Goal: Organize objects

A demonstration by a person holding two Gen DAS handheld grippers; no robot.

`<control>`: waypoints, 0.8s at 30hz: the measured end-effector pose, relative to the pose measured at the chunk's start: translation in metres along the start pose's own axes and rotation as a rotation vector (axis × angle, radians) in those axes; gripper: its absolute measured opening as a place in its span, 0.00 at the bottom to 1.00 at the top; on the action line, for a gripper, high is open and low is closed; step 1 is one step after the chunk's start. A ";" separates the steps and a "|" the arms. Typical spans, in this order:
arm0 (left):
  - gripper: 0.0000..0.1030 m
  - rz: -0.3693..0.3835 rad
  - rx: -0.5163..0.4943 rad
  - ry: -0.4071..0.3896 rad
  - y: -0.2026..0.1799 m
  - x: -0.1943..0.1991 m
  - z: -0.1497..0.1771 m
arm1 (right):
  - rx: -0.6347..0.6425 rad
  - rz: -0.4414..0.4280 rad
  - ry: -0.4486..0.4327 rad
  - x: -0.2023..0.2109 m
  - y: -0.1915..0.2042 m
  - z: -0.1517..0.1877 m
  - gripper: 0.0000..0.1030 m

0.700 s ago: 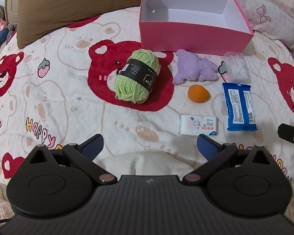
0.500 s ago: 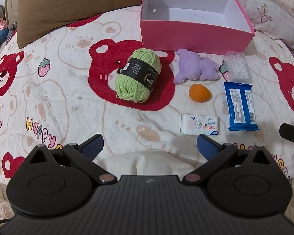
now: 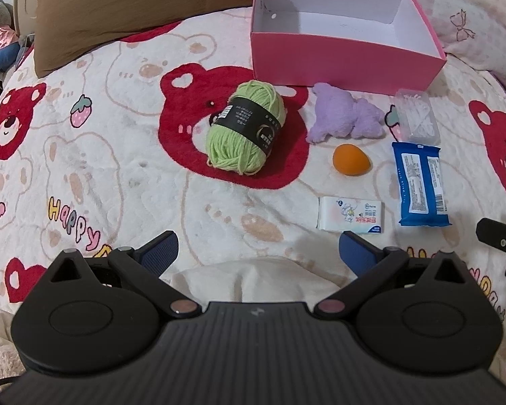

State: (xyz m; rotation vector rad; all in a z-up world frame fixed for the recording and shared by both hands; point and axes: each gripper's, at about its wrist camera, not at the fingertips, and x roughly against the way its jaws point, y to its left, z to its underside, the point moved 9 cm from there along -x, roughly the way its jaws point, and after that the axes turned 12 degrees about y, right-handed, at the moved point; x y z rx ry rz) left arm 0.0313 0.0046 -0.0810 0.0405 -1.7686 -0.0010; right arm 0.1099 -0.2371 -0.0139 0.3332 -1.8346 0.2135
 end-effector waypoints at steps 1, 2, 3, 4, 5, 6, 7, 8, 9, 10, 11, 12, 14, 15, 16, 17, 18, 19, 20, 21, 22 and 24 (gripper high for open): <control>1.00 -0.001 0.003 -0.001 0.002 0.000 0.000 | 0.003 0.001 0.000 0.000 0.001 0.000 0.96; 1.00 -0.001 0.006 -0.001 0.002 0.000 0.000 | 0.004 0.001 0.000 0.000 0.001 0.000 0.96; 1.00 -0.001 0.007 -0.001 0.003 0.000 0.000 | 0.005 0.001 0.000 -0.001 0.001 -0.001 0.96; 1.00 0.000 0.007 -0.001 0.004 0.000 -0.001 | 0.005 0.001 0.001 -0.001 0.001 0.000 0.96; 1.00 0.000 0.006 -0.001 0.004 0.000 -0.001 | 0.005 0.000 0.002 -0.001 0.001 0.000 0.96; 1.00 -0.001 0.007 0.001 0.004 0.000 -0.001 | 0.005 0.001 0.003 -0.001 0.001 0.000 0.96; 1.00 -0.001 0.009 0.002 0.005 0.000 -0.001 | 0.005 0.001 0.003 -0.002 0.001 0.000 0.96; 1.00 -0.001 0.010 0.003 0.006 0.000 -0.001 | 0.005 0.002 0.004 -0.002 0.001 0.000 0.96; 1.00 -0.001 0.012 0.004 0.007 0.000 -0.001 | 0.005 0.003 0.005 -0.002 0.002 0.000 0.96; 1.00 -0.001 0.013 0.004 0.008 0.000 -0.001 | 0.006 0.004 0.005 -0.002 0.002 0.000 0.96; 1.00 -0.001 0.013 0.003 0.008 0.001 -0.001 | 0.007 0.004 0.005 -0.002 0.002 0.000 0.96; 1.00 -0.001 0.013 0.004 0.008 0.000 -0.001 | 0.009 0.005 0.004 -0.002 0.002 0.000 0.96; 1.00 -0.001 0.012 -0.001 0.009 0.001 -0.001 | 0.010 0.005 0.003 -0.002 0.002 0.000 0.96; 1.00 -0.001 0.010 -0.004 0.009 0.002 -0.001 | 0.012 0.006 0.002 -0.002 0.002 0.000 0.96; 1.00 -0.001 0.008 -0.007 0.008 0.004 0.000 | 0.014 0.007 0.002 -0.002 0.001 0.000 0.96; 1.00 -0.001 0.006 -0.011 0.008 0.005 0.000 | 0.010 0.007 0.003 -0.002 0.002 0.000 0.96; 1.00 0.000 0.006 -0.013 0.008 0.006 0.000 | 0.010 0.007 0.004 -0.002 0.002 0.000 0.96; 1.00 0.001 0.007 -0.015 0.009 0.006 0.000 | 0.010 0.009 0.004 -0.002 0.002 -0.001 0.96; 1.00 0.001 0.009 -0.017 0.009 0.007 0.000 | 0.010 0.010 0.003 -0.002 0.002 -0.001 0.96; 1.00 0.001 0.011 -0.018 0.008 0.008 0.001 | 0.010 0.010 0.003 -0.001 0.001 -0.001 0.96; 1.00 0.001 0.010 -0.018 0.008 0.008 0.001 | 0.011 0.011 0.002 -0.001 0.001 -0.001 0.96; 1.00 0.000 0.013 -0.021 0.009 0.010 0.000 | 0.015 0.013 0.001 0.000 0.002 -0.001 0.96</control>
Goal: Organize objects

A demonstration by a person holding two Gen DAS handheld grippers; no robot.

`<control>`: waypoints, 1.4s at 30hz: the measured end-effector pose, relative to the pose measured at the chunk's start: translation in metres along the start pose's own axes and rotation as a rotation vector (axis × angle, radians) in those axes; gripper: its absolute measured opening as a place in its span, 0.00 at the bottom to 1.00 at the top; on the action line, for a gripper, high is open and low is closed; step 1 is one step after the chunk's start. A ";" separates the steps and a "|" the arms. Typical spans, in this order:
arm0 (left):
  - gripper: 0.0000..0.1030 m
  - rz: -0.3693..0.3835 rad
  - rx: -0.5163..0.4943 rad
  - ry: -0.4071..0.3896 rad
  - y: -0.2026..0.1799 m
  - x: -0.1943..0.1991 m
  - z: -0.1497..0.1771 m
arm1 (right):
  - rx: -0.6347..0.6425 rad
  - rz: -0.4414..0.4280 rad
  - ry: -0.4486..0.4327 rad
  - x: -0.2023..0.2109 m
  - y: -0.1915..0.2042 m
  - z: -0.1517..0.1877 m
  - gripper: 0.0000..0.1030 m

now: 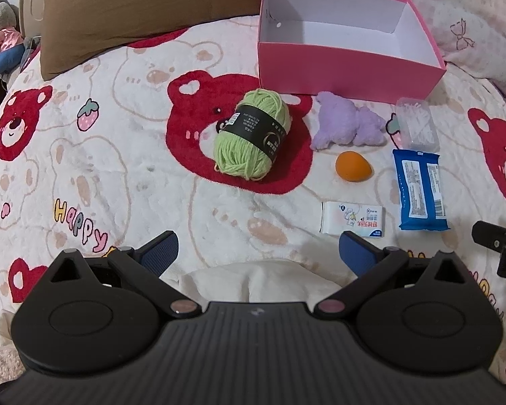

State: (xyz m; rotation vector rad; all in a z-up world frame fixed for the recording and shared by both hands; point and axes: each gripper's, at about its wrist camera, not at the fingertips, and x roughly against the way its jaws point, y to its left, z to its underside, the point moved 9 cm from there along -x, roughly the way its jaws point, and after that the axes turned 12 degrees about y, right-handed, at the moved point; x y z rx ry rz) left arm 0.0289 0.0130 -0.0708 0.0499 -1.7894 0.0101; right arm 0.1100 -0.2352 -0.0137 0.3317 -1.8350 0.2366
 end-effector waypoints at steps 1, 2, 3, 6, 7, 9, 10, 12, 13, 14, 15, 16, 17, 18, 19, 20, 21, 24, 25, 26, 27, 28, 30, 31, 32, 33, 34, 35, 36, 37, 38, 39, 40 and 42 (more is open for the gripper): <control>1.00 -0.001 0.000 -0.002 0.000 0.001 0.000 | 0.002 0.001 -0.001 0.001 0.000 0.000 0.96; 1.00 -0.001 0.000 -0.003 0.000 0.002 0.000 | 0.002 0.001 -0.001 0.001 0.001 0.000 0.96; 1.00 0.000 0.000 -0.004 0.000 0.002 0.001 | 0.003 0.001 -0.002 0.001 0.001 0.000 0.96; 1.00 -0.002 0.000 -0.005 -0.001 0.003 0.001 | 0.004 0.002 -0.003 0.001 0.001 0.000 0.96; 1.00 -0.001 0.001 -0.005 0.000 0.003 0.001 | 0.005 0.001 -0.002 0.001 0.001 0.000 0.96; 1.00 -0.001 0.003 -0.005 0.000 0.003 0.001 | 0.005 0.002 -0.002 0.001 0.001 0.000 0.96; 1.00 0.000 0.002 -0.004 -0.001 0.003 0.001 | 0.005 0.002 -0.002 0.001 0.001 0.000 0.96; 1.00 -0.002 0.005 -0.004 0.000 0.003 0.001 | 0.005 0.002 -0.002 0.001 0.001 0.000 0.96; 1.00 -0.002 0.005 -0.002 -0.001 0.003 0.002 | 0.006 0.002 -0.002 0.001 0.001 0.000 0.96; 1.00 -0.002 0.005 -0.001 -0.001 0.004 0.003 | 0.008 0.001 -0.002 0.001 0.001 0.000 0.96; 1.00 -0.001 0.004 -0.004 -0.001 0.004 0.003 | 0.008 0.001 -0.002 0.001 0.001 0.000 0.96; 1.00 0.001 0.002 -0.007 -0.002 0.004 0.003 | 0.011 0.002 -0.002 0.001 0.001 0.000 0.96; 1.00 0.001 -0.001 -0.009 -0.003 0.005 0.004 | 0.011 0.002 -0.001 0.001 0.001 0.000 0.96; 1.00 0.001 -0.002 -0.011 -0.003 0.006 0.004 | 0.012 0.002 -0.001 0.001 0.001 0.000 0.96; 1.00 0.001 -0.004 -0.013 -0.003 0.006 0.005 | 0.012 0.001 -0.002 0.001 0.001 0.000 0.96; 1.00 0.002 -0.005 -0.014 -0.004 0.007 0.005 | 0.012 0.001 -0.003 0.001 0.001 0.000 0.96; 1.00 0.004 -0.006 -0.015 -0.004 0.007 0.005 | 0.012 0.002 -0.004 0.001 0.001 0.000 0.96; 1.00 0.030 0.009 -0.023 -0.003 0.006 0.003 | 0.016 -0.001 -0.007 0.001 0.002 0.000 0.96; 1.00 0.042 0.013 -0.026 -0.003 0.005 0.003 | 0.023 -0.013 -0.015 0.002 0.003 0.000 0.95; 1.00 0.050 0.014 -0.029 -0.003 0.003 0.002 | 0.038 -0.039 -0.026 0.004 0.006 0.000 0.95; 1.00 0.054 0.010 -0.033 -0.004 0.001 0.002 | 0.055 -0.076 -0.043 0.006 0.009 0.000 0.95; 1.00 0.057 0.004 -0.036 -0.005 -0.001 0.001 | 0.075 -0.114 -0.065 0.008 0.012 0.000 0.95; 0.97 0.058 -0.018 -0.042 -0.009 -0.008 0.000 | 0.109 -0.191 -0.097 0.008 0.018 0.000 0.94; 0.97 0.058 -0.025 -0.044 -0.012 -0.010 0.000 | 0.123 -0.215 -0.109 0.008 0.022 0.001 0.94; 0.97 0.058 -0.032 -0.050 -0.014 -0.014 -0.001 | 0.142 -0.236 -0.120 0.006 0.025 0.001 0.93; 0.97 0.059 -0.035 -0.057 -0.016 -0.016 -0.002 | 0.159 -0.252 -0.126 0.003 0.029 0.002 0.93; 0.97 0.064 -0.042 -0.068 -0.018 -0.018 -0.002 | 0.179 -0.266 -0.125 -0.002 0.033 0.003 0.93; 0.97 0.073 -0.048 -0.077 -0.020 -0.020 -0.003 | 0.200 -0.277 -0.128 -0.005 0.039 0.004 0.93; 0.97 0.083 -0.051 -0.083 -0.022 -0.023 -0.003 | 0.226 -0.290 -0.130 -0.009 0.044 0.006 0.93; 0.97 0.094 -0.054 -0.088 -0.024 -0.026 -0.004 | 0.250 -0.296 -0.131 -0.014 0.048 0.008 0.93; 0.97 0.114 -0.054 -0.095 -0.025 -0.030 -0.005 | 0.269 -0.296 -0.134 -0.019 0.051 0.009 0.93; 0.97 0.129 -0.048 -0.098 -0.026 -0.034 -0.006 | 0.282 -0.293 -0.135 -0.023 0.053 0.011 0.93; 0.97 0.144 -0.038 -0.096 -0.027 -0.039 -0.006 | 0.286 -0.284 -0.131 -0.029 0.054 0.011 0.93; 0.96 0.175 -0.022 -0.092 -0.028 -0.050 -0.007 | 0.263 -0.292 -0.114 -0.040 0.051 0.010 0.93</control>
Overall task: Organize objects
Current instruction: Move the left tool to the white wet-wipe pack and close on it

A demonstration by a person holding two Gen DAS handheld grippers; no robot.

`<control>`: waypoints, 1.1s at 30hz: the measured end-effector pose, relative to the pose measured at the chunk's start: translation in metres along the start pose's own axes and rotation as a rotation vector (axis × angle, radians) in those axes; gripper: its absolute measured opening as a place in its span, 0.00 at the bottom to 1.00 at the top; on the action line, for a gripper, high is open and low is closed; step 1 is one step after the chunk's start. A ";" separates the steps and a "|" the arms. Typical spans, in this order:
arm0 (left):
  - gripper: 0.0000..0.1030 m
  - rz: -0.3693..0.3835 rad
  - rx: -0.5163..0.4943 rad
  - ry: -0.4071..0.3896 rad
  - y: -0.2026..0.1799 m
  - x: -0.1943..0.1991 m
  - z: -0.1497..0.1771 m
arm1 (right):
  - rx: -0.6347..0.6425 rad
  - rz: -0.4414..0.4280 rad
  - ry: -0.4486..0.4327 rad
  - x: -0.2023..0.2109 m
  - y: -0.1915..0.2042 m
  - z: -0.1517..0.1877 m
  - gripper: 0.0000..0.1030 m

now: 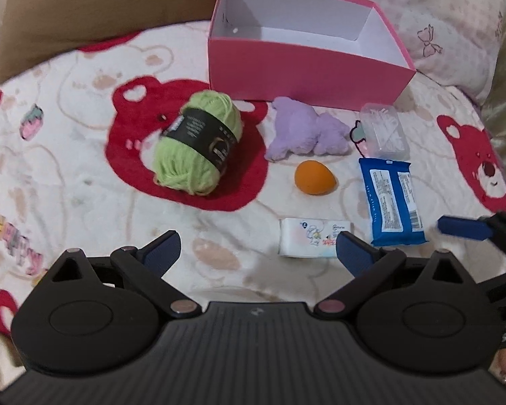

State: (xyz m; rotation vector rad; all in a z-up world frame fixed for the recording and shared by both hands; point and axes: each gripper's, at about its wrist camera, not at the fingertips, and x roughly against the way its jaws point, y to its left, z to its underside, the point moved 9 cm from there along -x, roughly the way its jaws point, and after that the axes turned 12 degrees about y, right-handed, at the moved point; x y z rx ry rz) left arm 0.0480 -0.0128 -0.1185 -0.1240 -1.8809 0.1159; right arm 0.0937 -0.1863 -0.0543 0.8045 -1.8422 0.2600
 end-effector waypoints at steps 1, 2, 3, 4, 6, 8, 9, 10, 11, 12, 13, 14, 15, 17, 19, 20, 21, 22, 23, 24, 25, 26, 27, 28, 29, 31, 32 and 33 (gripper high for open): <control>0.96 0.011 0.005 0.002 0.000 -0.005 0.000 | -0.019 -0.017 0.006 -0.005 -0.003 0.000 0.93; 0.95 0.015 0.007 0.003 0.000 -0.010 0.000 | -0.039 -0.037 0.010 -0.011 -0.006 0.000 0.93; 0.95 0.013 0.004 0.004 -0.001 -0.014 0.000 | -0.063 -0.052 0.013 -0.017 -0.009 0.001 0.93; 0.95 0.014 -0.002 0.003 -0.002 -0.018 0.000 | -0.083 -0.066 0.017 -0.022 -0.011 0.002 0.93; 0.94 0.018 -0.004 0.003 -0.005 -0.025 -0.001 | -0.087 -0.087 0.018 -0.031 -0.010 0.002 0.92; 0.93 0.036 -0.001 0.001 -0.008 -0.030 -0.002 | -0.063 -0.090 0.021 -0.036 -0.007 0.003 0.91; 0.93 0.046 0.003 0.000 -0.009 -0.033 -0.003 | -0.052 -0.095 0.019 -0.038 -0.005 0.003 0.91; 0.93 0.055 0.007 0.000 -0.010 -0.035 -0.004 | -0.040 -0.103 0.012 -0.039 -0.003 0.003 0.91; 0.93 0.058 0.010 0.001 -0.011 -0.039 -0.005 | -0.037 -0.112 0.006 -0.039 -0.002 0.003 0.91; 0.93 0.055 0.013 0.003 -0.011 -0.042 -0.005 | -0.039 -0.124 0.000 -0.039 -0.001 0.002 0.91; 0.93 0.049 0.012 0.002 -0.012 -0.044 -0.006 | -0.041 -0.132 -0.001 -0.040 -0.001 0.002 0.91; 0.93 0.041 0.010 -0.001 -0.012 -0.047 -0.006 | -0.039 -0.133 -0.001 -0.042 -0.001 0.001 0.91; 0.93 0.034 0.007 -0.003 -0.013 -0.049 -0.006 | -0.030 -0.131 -0.002 -0.043 -0.001 0.000 0.91; 0.93 0.022 0.002 -0.002 -0.013 -0.053 -0.006 | 0.000 -0.114 0.004 -0.046 0.002 0.000 0.91; 0.91 0.021 0.007 0.006 -0.012 -0.056 -0.005 | 0.023 -0.097 0.018 -0.050 0.004 0.000 0.91; 0.90 0.021 0.010 0.012 -0.012 -0.058 -0.005 | 0.029 -0.095 0.026 -0.052 0.005 0.000 0.91; 0.90 0.019 0.016 0.019 -0.011 -0.060 -0.004 | 0.032 -0.100 0.032 -0.054 0.006 0.001 0.91; 0.90 0.017 0.025 0.027 -0.009 -0.063 -0.004 | 0.035 -0.104 0.036 -0.056 0.007 0.001 0.91; 0.88 0.018 0.034 0.034 -0.008 -0.066 -0.004 | 0.039 -0.107 0.039 -0.059 0.009 0.001 0.91; 0.87 0.020 0.038 0.041 -0.007 -0.069 -0.003 | 0.042 -0.107 0.041 -0.062 0.009 0.001 0.91; 0.86 0.018 0.041 0.047 -0.007 -0.072 -0.003 | 0.043 -0.107 0.043 -0.064 0.010 0.001 0.91; 0.85 0.016 0.041 0.050 -0.006 -0.075 -0.002 | 0.044 -0.109 0.046 -0.068 0.010 0.000 0.91; 0.84 0.017 0.034 0.046 -0.008 -0.077 -0.002 | 0.042 -0.115 0.048 -0.070 0.010 0.000 0.91; 0.79 0.017 0.026 0.043 -0.009 -0.079 -0.002 | 0.039 -0.122 0.049 -0.072 0.010 0.000 0.90; 0.73 0.017 0.018 0.044 -0.011 -0.081 -0.002 | 0.034 -0.128 0.053 -0.076 0.009 0.000 0.89; 0.68 0.026 0.007 0.048 -0.015 -0.085 -0.002 | 0.009 -0.142 0.065 -0.081 0.007 0.000 0.87; 0.65 0.030 0.003 0.047 -0.017 -0.087 -0.002 | -0.010 -0.151 0.069 -0.083 0.005 0.000 0.87; 0.62 0.034 0.001 0.047 -0.018 -0.088 -0.002 | -0.024 -0.152 0.071 -0.084 0.004 0.000 0.87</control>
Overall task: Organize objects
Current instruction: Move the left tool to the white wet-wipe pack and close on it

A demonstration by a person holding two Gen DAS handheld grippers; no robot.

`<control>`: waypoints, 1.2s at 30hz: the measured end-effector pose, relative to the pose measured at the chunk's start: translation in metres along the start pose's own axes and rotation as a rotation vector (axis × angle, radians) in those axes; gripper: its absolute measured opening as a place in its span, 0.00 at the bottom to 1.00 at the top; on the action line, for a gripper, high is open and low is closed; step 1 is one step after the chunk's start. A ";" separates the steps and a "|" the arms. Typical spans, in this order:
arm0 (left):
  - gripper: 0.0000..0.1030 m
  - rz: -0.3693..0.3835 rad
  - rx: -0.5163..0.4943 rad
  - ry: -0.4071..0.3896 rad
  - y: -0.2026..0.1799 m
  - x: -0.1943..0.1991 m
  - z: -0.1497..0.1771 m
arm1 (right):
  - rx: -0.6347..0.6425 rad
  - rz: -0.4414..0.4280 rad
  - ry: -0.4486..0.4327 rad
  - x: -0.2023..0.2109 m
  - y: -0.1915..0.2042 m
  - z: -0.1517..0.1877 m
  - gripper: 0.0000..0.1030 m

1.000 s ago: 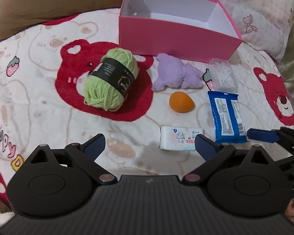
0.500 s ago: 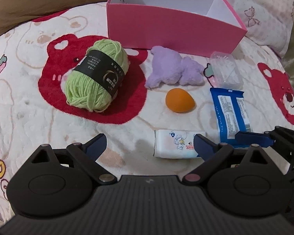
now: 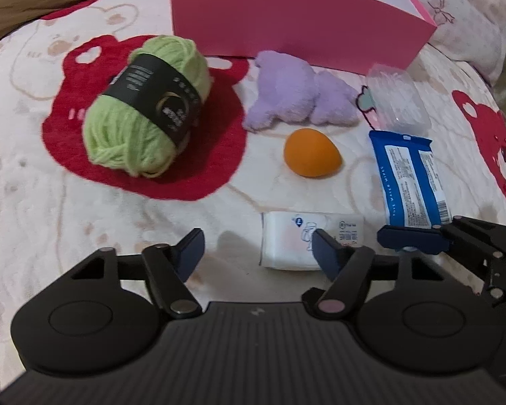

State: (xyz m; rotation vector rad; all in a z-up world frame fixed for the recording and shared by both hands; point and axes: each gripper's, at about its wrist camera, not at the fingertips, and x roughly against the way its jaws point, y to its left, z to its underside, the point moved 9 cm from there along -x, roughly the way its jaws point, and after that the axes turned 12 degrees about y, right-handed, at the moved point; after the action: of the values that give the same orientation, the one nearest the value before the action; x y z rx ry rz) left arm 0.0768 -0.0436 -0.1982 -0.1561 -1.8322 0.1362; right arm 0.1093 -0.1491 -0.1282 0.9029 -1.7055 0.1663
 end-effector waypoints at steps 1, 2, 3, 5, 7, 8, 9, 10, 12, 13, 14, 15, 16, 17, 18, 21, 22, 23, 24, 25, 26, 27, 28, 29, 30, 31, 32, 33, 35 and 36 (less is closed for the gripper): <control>0.58 0.003 -0.001 0.000 -0.001 -0.001 0.000 | -0.006 0.000 0.003 -0.001 -0.001 0.000 0.87; 0.54 0.007 -0.001 0.001 -0.001 -0.003 -0.001 | -0.008 0.001 0.008 -0.003 -0.001 0.001 0.87; 0.52 0.011 0.002 0.000 -0.001 -0.004 -0.001 | -0.007 0.004 0.016 -0.006 -0.002 0.001 0.87; 0.46 0.018 0.010 0.005 -0.001 -0.007 -0.001 | -0.004 0.018 0.035 -0.012 -0.004 0.004 0.83; 0.45 0.034 0.020 0.011 0.000 -0.012 -0.001 | -0.006 0.026 0.044 -0.016 -0.006 0.005 0.79; 0.45 0.050 0.029 0.021 0.001 -0.014 -0.001 | -0.007 0.029 0.042 -0.018 -0.007 0.005 0.76; 0.45 0.070 0.039 0.036 0.001 -0.017 0.000 | -0.004 0.029 0.037 -0.019 -0.008 0.004 0.75; 0.45 0.090 0.055 0.044 0.001 -0.019 0.000 | -0.004 0.031 0.035 -0.020 -0.008 0.004 0.71; 0.45 0.108 0.075 0.043 0.003 -0.021 0.001 | -0.015 0.049 0.031 -0.022 -0.011 0.004 0.65; 0.45 0.110 0.079 0.041 0.003 -0.021 0.001 | -0.014 0.061 0.026 -0.022 -0.012 0.004 0.60; 0.45 0.110 0.078 0.040 0.002 -0.022 0.001 | -0.009 0.080 0.022 -0.022 -0.013 0.004 0.56; 0.45 0.111 0.072 0.037 0.001 -0.022 0.002 | -0.007 0.091 0.017 -0.022 -0.014 0.005 0.56; 0.45 0.108 0.065 0.033 0.001 -0.022 0.001 | -0.011 0.091 0.012 -0.022 -0.015 0.006 0.55; 0.43 0.104 0.058 0.025 -0.001 -0.022 0.001 | -0.023 0.093 0.015 -0.022 -0.016 0.007 0.53; 0.40 0.106 0.052 0.021 -0.003 -0.021 0.001 | -0.034 0.102 0.019 -0.021 -0.016 0.008 0.53; 0.29 0.137 0.048 0.020 -0.006 -0.020 0.001 | -0.026 0.124 0.019 -0.022 -0.015 0.009 0.54; 0.29 0.140 0.049 0.021 -0.007 -0.021 0.001 | -0.023 0.123 0.019 -0.023 -0.015 0.009 0.57; 0.29 0.152 0.061 0.023 -0.006 -0.022 0.001 | -0.026 0.111 0.013 -0.024 -0.015 0.008 0.58; 0.29 0.160 0.073 0.024 -0.005 -0.022 0.001 | -0.032 0.097 0.005 -0.024 -0.015 0.007 0.58; 0.29 0.163 0.076 0.022 -0.005 -0.021 0.001 | -0.034 0.088 0.000 -0.024 -0.015 0.006 0.58; 0.29 0.162 0.072 0.021 -0.006 -0.021 0.001 | -0.035 0.084 -0.003 -0.025 -0.015 0.006 0.59; 0.29 0.156 0.067 0.019 -0.007 -0.021 0.001 | -0.037 0.080 -0.006 -0.024 -0.015 0.007 0.59; 0.29 0.150 0.061 0.018 -0.008 -0.020 0.002 | -0.037 0.076 -0.007 -0.024 -0.014 0.006 0.59; 0.29 0.145 0.058 0.018 -0.010 -0.020 0.002 | -0.034 0.075 -0.007 -0.024 -0.014 0.006 0.61; 0.30 0.146 0.057 0.020 -0.011 -0.018 0.003 | -0.034 0.072 -0.008 -0.025 -0.013 0.006 0.61; 0.31 0.143 0.049 0.023 -0.012 -0.018 0.004 | -0.034 0.069 -0.010 -0.025 -0.013 0.006 0.64; 0.31 0.137 0.043 0.024 -0.013 -0.018 0.004 | -0.030 0.065 -0.013 -0.025 -0.012 0.006 0.66; 0.31 0.141 0.049 0.026 -0.013 -0.018 0.004 | -0.029 0.063 -0.016 -0.025 -0.011 0.006 0.66; 0.31 0.156 0.068 0.031 -0.011 -0.016 0.005 | -0.025 0.064 -0.019 -0.024 -0.010 0.006 0.66; 0.31 0.164 0.078 0.031 -0.010 -0.015 0.006 | -0.019 0.068 -0.020 -0.023 -0.009 0.006 0.67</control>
State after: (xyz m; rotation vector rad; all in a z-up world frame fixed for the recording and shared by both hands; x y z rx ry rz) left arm 0.0748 -0.0563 -0.2118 -0.2523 -1.7787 0.3184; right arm 0.1120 -0.1479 -0.1536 0.8355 -1.7549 0.1863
